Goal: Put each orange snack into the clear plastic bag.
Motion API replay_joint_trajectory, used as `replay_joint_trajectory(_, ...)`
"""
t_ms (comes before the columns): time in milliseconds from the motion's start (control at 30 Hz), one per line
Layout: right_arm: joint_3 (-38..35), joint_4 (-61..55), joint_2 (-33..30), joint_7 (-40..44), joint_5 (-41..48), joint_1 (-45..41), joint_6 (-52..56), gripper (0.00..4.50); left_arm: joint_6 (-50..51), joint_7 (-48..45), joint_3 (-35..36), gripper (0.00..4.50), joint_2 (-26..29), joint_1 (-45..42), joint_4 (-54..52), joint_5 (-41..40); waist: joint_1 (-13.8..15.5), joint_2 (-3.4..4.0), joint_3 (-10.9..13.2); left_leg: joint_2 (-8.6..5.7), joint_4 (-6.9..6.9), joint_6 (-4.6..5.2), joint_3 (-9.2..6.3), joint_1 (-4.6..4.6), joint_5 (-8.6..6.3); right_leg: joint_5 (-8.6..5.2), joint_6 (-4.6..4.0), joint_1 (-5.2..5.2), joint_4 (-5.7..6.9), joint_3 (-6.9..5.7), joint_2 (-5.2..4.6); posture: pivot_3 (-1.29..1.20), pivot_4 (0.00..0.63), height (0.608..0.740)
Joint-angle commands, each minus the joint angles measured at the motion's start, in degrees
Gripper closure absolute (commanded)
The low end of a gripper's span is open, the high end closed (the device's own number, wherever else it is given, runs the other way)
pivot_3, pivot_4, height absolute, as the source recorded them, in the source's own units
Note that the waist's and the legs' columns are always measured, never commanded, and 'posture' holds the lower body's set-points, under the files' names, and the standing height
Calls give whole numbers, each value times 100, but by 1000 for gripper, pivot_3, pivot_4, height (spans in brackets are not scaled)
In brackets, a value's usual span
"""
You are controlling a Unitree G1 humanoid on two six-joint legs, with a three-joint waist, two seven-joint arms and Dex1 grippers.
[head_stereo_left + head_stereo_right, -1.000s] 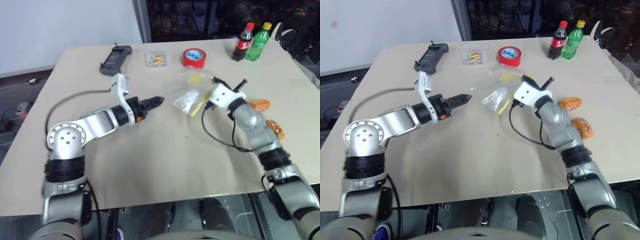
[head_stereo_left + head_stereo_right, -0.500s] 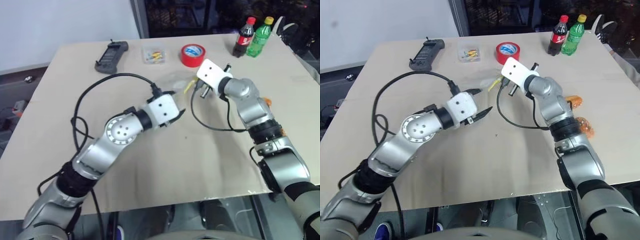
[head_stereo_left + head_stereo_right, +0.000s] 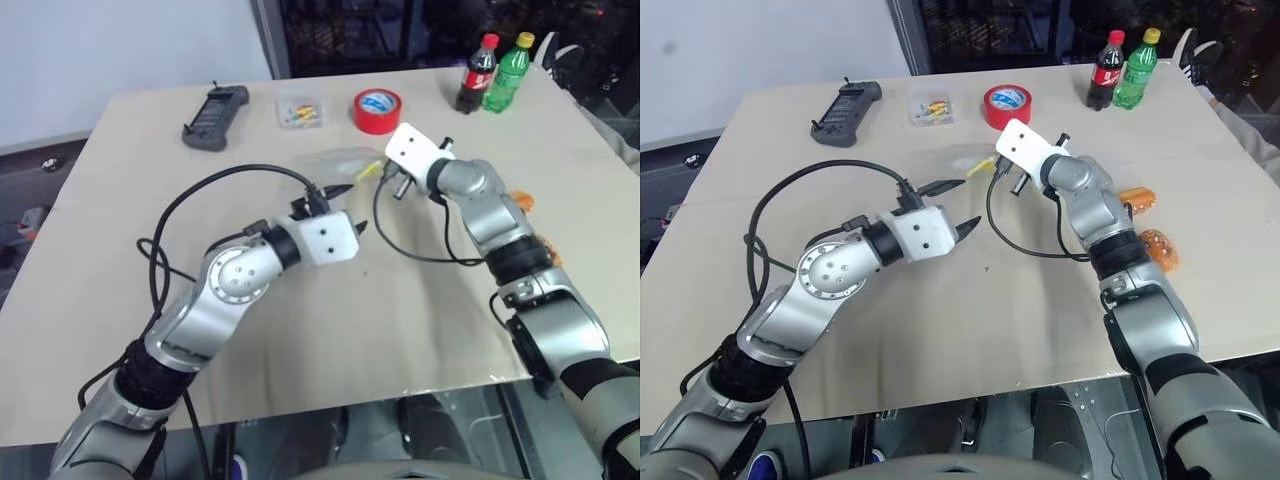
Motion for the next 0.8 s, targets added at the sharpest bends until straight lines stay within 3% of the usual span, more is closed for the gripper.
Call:
replay_joint_trajectory(33,-73,-54,70,-17,86,-299,-137,4500,-59,75,229,1399,-157,-90,-93,279,-5,0,0,0,1,-2,0,0,1,0,0,-1,7,0,1,0,150,740)
replay_joint_trajectory(800,42,-286,298,-11,47,-308,-12,4500,66,35,175,1399,-1185,-485,569,1269,-33,1,-1,4,18,-11,2,7,7,0,-1,-9,47,5,9,0,150,740)
